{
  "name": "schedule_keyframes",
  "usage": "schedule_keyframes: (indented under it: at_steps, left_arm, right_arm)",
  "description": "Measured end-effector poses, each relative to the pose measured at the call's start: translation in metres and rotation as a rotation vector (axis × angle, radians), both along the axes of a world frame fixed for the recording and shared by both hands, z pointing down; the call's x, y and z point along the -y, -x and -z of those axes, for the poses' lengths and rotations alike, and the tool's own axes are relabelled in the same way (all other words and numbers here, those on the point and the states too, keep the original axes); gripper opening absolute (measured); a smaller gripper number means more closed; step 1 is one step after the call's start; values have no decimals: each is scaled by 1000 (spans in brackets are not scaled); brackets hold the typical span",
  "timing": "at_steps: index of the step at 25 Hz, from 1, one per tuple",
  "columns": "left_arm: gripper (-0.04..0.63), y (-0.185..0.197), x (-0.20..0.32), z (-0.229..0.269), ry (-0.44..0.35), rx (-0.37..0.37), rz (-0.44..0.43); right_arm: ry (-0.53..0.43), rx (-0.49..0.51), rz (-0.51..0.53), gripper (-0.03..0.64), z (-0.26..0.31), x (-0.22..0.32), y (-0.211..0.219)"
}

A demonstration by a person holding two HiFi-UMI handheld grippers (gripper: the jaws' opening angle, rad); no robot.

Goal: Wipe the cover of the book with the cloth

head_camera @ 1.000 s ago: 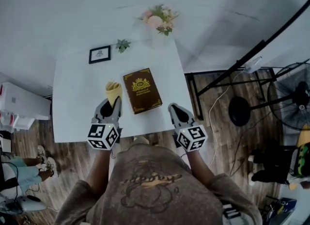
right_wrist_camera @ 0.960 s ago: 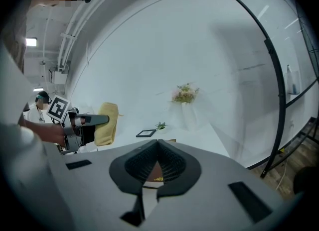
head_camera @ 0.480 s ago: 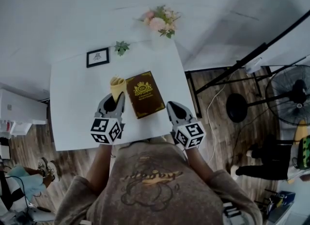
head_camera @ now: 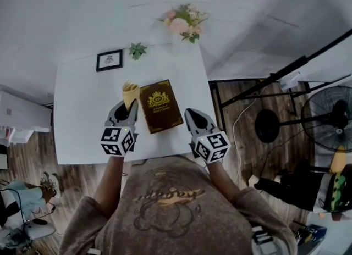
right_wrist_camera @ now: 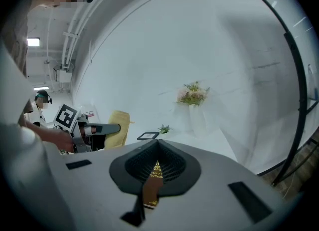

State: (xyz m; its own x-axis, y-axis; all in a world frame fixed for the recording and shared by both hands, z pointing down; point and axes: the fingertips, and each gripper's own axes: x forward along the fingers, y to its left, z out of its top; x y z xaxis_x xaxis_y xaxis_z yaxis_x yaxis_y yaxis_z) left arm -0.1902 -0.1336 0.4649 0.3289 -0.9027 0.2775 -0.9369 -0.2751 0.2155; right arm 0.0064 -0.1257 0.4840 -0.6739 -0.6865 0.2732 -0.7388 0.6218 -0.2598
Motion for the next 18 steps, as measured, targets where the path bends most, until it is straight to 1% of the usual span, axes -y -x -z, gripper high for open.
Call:
schedule_keyframes:
  at_steps: [3, 8, 14, 18]
  left_arm:
    - [61, 7, 10, -7, 5, 27, 12]
    - [61, 20, 35, -29, 43, 19, 38]
    - [61, 22, 68, -59, 75, 102, 8]
    - [61, 22, 86, -85, 120, 171, -25]
  right_arm:
    - [-7, 3, 22, 5, 0, 5, 2]
    - [-16, 16, 24, 5, 1, 14, -1]
    - [-7, 18, -9, 5, -2, 20, -17]
    - [0, 18, -34, 5, -4, 21, -27]
